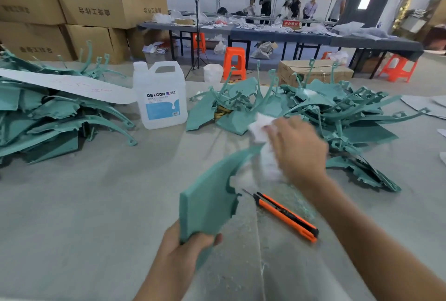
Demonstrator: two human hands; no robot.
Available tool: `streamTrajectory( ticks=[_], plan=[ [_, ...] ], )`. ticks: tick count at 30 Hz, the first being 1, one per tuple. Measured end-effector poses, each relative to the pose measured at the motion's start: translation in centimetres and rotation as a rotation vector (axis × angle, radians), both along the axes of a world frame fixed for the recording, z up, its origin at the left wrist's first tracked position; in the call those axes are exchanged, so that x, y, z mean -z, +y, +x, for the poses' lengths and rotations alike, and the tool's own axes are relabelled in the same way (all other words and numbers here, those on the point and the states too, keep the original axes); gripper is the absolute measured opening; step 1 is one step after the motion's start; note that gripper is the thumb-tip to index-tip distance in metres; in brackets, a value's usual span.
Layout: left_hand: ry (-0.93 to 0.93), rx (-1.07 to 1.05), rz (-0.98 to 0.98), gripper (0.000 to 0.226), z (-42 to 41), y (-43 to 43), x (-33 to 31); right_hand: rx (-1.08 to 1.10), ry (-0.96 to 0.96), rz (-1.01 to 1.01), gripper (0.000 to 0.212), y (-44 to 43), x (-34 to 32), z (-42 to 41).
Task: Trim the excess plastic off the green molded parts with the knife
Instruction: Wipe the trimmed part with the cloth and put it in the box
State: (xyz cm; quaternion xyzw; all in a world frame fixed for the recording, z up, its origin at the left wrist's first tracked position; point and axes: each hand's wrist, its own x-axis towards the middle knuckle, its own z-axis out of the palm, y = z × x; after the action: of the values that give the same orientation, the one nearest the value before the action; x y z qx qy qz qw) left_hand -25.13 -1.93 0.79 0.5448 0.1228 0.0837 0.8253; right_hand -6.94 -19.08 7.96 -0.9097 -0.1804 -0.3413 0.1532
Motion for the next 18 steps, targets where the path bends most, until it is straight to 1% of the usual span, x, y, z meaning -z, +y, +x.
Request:
streamTrajectory(
  ticks=[1,2,3,4,5,6,7,8,10,11,12,13,14,15,16,17,18],
  plan=[
    [-0.024,-0.037,-0.017,0.038,-0.2,0.5,0.4,0.083,0.023,0.056,0.035,-1.2,-0.8,1.6],
    [-0.011,-0.022,-0.011,0.041,-0.3,1.4,1.0,0.125,0.011,0.153,0.036,-1.9,-1.8,2.5],
    [-0.009,-0.017,-0.081,0.048,-0.2,1.2,1.2,0.127,-0.022,0.260,0.035,-1.9,-2.5,2.8],
    [-0.012,-0.018,-0.094,0.051,-0.1,1.0,1.2,0.090,-0.030,0.354,0.032,-1.2,-2.9,2.3],
    [-0.010,-0.028,-0.144,0.051,0.3,0.6,1.0,0.015,-0.005,0.420,0.029,-0.2,-2.9,1.1],
    [-0.026,0.012,-0.171,0.059,0.6,-0.1,0.0,-0.107,0.043,0.479,0.023,1.3,-2.5,-0.8],
    [-0.024,0.059,-0.201,0.076,1.1,-0.7,-0.8,-0.248,0.135,0.525,0.016,3.1,-1.5,-3.3],
    [-0.036,0.096,-0.258,0.082,1.6,-1.3,-1.5,-0.365,0.235,0.537,0.013,4.9,0.0,-6.1],
    [-0.056,0.087,-0.365,0.069,2.6,-1.6,-2.7,-0.523,0.314,0.518,0.012,7.6,3.8,-11.9],
    [-0.048,0.068,-0.423,0.065,3.0,-1.5,-3.4,-0.576,0.314,0.533,0.016,8.2,5.1,-13.9],
    [-0.037,0.069,-0.445,0.067,3.1,-1.3,-4.0,-0.607,0.312,0.509,0.020,8.2,6.1,-14.4],
    [-0.034,0.049,-0.463,0.072,3.0,-0.9,-4.1,-0.593,0.303,0.482,0.020,7.8,6.9,-13.3],
    [-0.069,0.031,-0.420,0.073,2.7,-0.5,-4.2,-0.516,0.294,0.474,0.018,7.5,7.2,-11.6],
    [-0.119,-0.009,-0.357,0.071,2.5,-0.3,-4.4,-0.393,0.350,0.517,0.019,6.9,7.2,-9.7],
    [-0.178,-0.028,-0.296,0.069,2.2,-0.1,-4.8,-0.264,0.459,0.618,0.021,6.3,6.6,-7.9],
    [-0.187,-0.068,-0.233,0.069,2.1,0.1,-5.1,-0.168,0.570,0.754,0.025,5.6,6.1,-6.2],
    [-0.194,-0.102,-0.189,0.070,2.1,0.1,-5.3,-0.122,0.620,0.888,0.028,5.0,5.8,-5.1]
  ],
)
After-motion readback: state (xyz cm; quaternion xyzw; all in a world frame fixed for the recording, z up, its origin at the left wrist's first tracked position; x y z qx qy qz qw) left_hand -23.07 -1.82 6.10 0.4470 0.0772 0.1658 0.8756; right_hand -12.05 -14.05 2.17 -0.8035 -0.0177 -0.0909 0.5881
